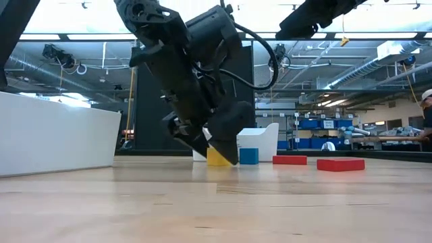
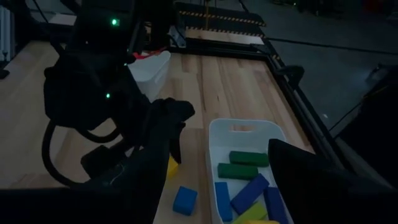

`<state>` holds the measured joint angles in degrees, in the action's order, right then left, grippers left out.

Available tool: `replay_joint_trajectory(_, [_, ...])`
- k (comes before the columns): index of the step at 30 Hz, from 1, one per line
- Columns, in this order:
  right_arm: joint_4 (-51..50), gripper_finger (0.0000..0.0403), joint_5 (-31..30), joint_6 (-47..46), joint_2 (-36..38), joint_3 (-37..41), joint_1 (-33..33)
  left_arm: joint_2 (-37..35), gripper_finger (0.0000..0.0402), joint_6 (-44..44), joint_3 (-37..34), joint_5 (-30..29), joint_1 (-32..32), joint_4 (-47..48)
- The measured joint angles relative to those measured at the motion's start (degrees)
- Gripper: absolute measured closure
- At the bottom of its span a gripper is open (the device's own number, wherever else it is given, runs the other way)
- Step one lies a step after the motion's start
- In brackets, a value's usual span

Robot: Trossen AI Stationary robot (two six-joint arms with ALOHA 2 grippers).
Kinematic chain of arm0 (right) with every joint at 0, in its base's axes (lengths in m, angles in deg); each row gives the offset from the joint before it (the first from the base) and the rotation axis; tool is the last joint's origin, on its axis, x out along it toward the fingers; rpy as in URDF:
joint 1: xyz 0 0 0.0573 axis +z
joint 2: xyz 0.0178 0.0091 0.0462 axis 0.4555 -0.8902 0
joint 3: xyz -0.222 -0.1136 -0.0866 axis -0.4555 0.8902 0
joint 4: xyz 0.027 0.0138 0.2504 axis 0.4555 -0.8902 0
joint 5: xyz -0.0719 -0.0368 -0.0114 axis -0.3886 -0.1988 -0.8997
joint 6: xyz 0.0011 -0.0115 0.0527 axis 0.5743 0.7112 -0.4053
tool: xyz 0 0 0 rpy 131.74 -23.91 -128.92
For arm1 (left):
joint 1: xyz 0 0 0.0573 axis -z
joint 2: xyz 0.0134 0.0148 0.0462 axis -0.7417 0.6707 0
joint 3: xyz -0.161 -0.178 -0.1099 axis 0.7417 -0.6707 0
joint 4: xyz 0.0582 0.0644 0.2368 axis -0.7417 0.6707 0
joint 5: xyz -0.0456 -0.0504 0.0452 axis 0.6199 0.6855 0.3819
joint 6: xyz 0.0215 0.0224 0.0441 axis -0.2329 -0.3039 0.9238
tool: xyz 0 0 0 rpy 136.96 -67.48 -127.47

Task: Sort blocks by size
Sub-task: Put the square yellow block into the bottom white bin

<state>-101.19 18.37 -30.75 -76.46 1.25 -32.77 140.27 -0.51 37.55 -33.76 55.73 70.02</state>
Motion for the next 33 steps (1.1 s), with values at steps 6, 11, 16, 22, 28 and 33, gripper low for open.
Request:
replay_joint_trajectory(6, [0.1, 0.0121, 0.0, 0.2, 0.0, 0.0, 0.0, 1.3, 0.0110, -0.2, 0.2, -0.7, -0.2, -2.4])
replay_joint_trajectory(11, [0.2, 0.0121, 0.0, 0.2, 0.0, 0.0, 0.0, 1.3, 0.0190, 0.0, 0.2, -0.6, -0.2, -2.6])
replay_joint_trajectory(16, [0.4, 0.0124, -0.2, -0.9, 0.0, 0.0, 0.0, 1.2, 0.0264, -0.1, 0.2, -1.0, 0.1, -1.7])
replay_joint_trajectory(22, [0.4, 0.0127, -0.2, -2.2, 0.0, 0.0, 0.0, -1.4, 0.0263, 0.0, 0.0, -0.7, 1.7, 0.9])
replay_joint_trajectory(28, [0.6, 0.0128, -0.2, -2.6, 0.0, 0.0, 0.3, -7.6, 0.0263, 0.1, 0.0, -3.7, 4.4, 5.2])
replay_joint_trajectory(33, [3.5, 0.0138, -0.2, -2.7, 0.0, 1.4, 1.5, -16.2, 0.0263, 3.0, 0.0, -6.3, 8.7, 7.1])
